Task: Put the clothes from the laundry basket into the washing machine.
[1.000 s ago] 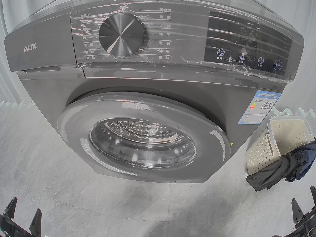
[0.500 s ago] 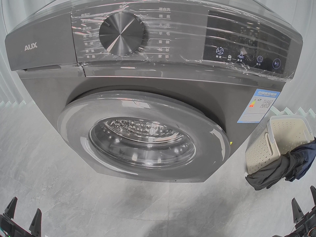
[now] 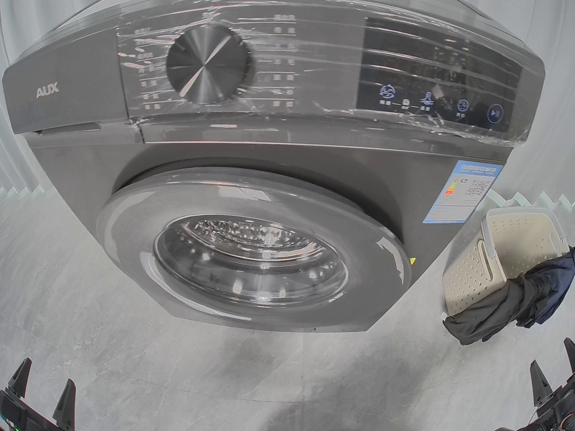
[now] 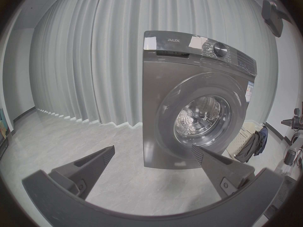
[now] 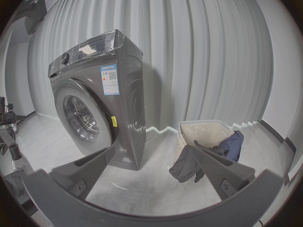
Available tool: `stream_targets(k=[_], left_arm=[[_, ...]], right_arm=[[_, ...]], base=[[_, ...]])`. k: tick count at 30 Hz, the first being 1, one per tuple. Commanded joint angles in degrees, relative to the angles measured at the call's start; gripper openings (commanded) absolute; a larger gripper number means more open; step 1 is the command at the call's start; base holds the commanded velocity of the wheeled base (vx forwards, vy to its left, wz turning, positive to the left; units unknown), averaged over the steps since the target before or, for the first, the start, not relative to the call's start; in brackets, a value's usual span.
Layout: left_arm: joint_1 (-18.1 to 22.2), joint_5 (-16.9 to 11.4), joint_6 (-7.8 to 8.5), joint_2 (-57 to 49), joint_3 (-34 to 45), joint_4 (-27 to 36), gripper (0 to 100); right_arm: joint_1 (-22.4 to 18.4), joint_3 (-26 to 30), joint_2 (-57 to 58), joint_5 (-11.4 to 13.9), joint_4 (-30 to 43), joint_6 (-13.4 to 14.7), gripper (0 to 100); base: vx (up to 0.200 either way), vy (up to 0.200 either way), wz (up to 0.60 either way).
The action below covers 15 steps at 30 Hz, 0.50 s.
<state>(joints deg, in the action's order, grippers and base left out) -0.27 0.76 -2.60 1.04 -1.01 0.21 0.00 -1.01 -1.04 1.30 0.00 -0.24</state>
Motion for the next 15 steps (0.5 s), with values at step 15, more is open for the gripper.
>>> stream_targets(k=[15], left_arm=[[0.00, 0.04, 0.05, -0.77, 0.84, 0.06, 100]], right_arm=[[0.00, 1.01, 0.95, 0.01, 0.00, -0.11, 100]], base=[[0.000, 0.147, 0.00]])
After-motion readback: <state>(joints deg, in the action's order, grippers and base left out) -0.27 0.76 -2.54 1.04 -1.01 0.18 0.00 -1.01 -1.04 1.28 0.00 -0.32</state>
